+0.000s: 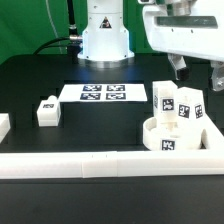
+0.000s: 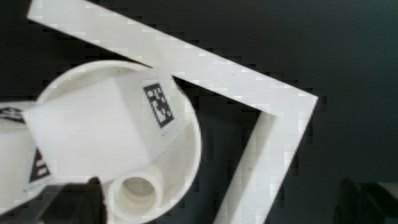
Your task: Assemble stool
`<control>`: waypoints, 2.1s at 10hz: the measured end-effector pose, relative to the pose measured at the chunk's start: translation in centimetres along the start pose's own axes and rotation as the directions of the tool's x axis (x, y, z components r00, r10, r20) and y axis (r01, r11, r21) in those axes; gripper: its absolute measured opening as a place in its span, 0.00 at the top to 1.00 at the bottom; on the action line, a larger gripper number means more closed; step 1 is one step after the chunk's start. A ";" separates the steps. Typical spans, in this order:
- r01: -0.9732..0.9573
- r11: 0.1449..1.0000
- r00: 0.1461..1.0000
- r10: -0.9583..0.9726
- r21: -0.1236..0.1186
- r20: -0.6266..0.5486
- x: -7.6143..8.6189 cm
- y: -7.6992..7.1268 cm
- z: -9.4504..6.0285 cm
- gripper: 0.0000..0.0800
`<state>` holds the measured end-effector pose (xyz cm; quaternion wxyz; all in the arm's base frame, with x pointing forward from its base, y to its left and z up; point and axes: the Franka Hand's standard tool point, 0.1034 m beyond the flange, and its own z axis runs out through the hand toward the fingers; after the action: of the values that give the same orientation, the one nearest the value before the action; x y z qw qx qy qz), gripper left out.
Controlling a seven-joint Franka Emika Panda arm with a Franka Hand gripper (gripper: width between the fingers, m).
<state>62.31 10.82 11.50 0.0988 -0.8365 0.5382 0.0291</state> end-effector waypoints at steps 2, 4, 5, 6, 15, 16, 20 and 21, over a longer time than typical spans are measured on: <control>0.155 0.988 0.988 -0.155 -0.001 -0.001 0.2 0.1 0.0 0.19; 0.358 0.934 0.934 -0.358 -0.019 -0.020 0.5 0.1 0.0 0.19; 0.570 0.819 0.817 -0.573 -0.067 -0.068 0.8 0.1 0.2 0.19; 0.690 0.715 0.713 -0.698 -0.112 -0.065 0.4 0.3 0.5 0.19; 0.940 0.287 0.295 -0.955 -0.186 0.019 -0.5 1.7 2.0 0.19; 0.942 0.282 0.290 -0.957 -0.184 0.017 -1.1 2.2 2.7 0.19; 0.934 0.304 0.312 -0.950 -0.186 0.015 -1.6 2.4 3.0 0.19; 0.951 0.246 0.255 -0.966 -0.187 0.027 -1.7 2.5 3.2 0.19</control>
Offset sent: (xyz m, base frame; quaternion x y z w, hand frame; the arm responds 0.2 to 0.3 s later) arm 0.0000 0.0000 0.0000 0.0000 0.0000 -0.1938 0.9810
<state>59.51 11.99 8.33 0.0012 -0.9961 -0.0826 -0.0318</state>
